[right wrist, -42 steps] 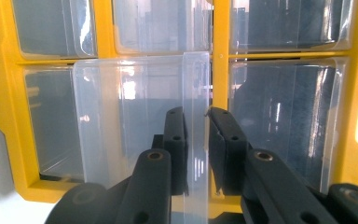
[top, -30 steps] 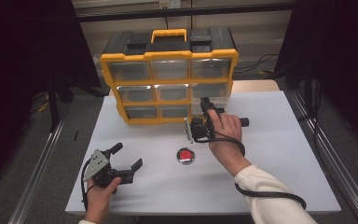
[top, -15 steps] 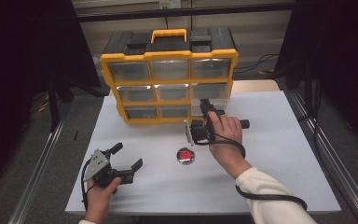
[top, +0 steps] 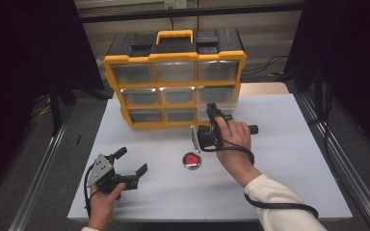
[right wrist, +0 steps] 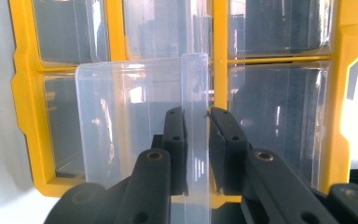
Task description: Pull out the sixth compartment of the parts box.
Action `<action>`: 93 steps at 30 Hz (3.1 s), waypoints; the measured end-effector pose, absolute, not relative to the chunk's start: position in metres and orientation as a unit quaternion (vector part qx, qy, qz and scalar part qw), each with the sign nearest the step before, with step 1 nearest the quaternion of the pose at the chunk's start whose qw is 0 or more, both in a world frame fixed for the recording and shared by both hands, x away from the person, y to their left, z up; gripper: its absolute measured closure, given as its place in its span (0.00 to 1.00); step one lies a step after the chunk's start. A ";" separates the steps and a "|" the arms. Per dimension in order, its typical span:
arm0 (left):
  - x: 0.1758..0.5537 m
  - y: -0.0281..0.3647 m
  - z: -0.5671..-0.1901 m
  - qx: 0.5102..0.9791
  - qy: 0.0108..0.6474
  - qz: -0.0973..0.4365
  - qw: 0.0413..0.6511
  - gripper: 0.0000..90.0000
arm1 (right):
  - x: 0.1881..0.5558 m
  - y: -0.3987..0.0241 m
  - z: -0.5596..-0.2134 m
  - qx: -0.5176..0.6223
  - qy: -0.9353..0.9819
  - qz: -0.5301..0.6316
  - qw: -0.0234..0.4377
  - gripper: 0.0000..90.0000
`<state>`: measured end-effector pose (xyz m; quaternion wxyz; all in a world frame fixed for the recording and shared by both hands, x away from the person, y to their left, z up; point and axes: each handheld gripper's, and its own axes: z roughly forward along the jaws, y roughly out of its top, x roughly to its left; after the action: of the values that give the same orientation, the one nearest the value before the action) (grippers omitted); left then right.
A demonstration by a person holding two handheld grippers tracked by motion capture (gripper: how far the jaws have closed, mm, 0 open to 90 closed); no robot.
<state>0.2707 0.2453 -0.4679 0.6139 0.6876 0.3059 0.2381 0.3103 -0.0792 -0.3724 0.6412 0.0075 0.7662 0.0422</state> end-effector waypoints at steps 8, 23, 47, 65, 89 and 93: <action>0.271 0.245 -0.468 0.687 0.306 0.239 0.614 0.02 | 0.307 -0.080 -0.373 0.006 0.765 0.045 0.642 0.86; 0.271 0.245 -0.468 0.689 0.304 0.239 0.613 0.02 | 0.305 -0.080 -0.374 0.006 0.764 0.049 0.643 0.86; 0.270 0.244 -0.468 0.689 0.306 0.238 0.612 0.02 | 0.298 -0.081 -0.376 0.036 0.758 0.094 0.645 0.72; 0.271 0.245 -0.468 0.693 0.300 0.242 0.609 0.02 | 0.281 -0.086 -0.388 0.127 0.753 0.204 0.613 0.49; 0.270 0.244 -0.468 0.690 0.305 0.238 0.611 0.02 | 0.270 -0.094 -0.413 0.276 0.747 0.366 0.481 0.27; 0.270 0.244 -0.468 0.692 0.302 0.240 0.611 0.02 | 0.269 -0.095 -0.417 0.300 0.747 0.392 0.446 0.24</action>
<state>0.2704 0.2440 -0.4683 0.6108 0.6917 0.3015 0.2398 0.2689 -0.0955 -0.4168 0.4455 0.2998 0.7469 0.3922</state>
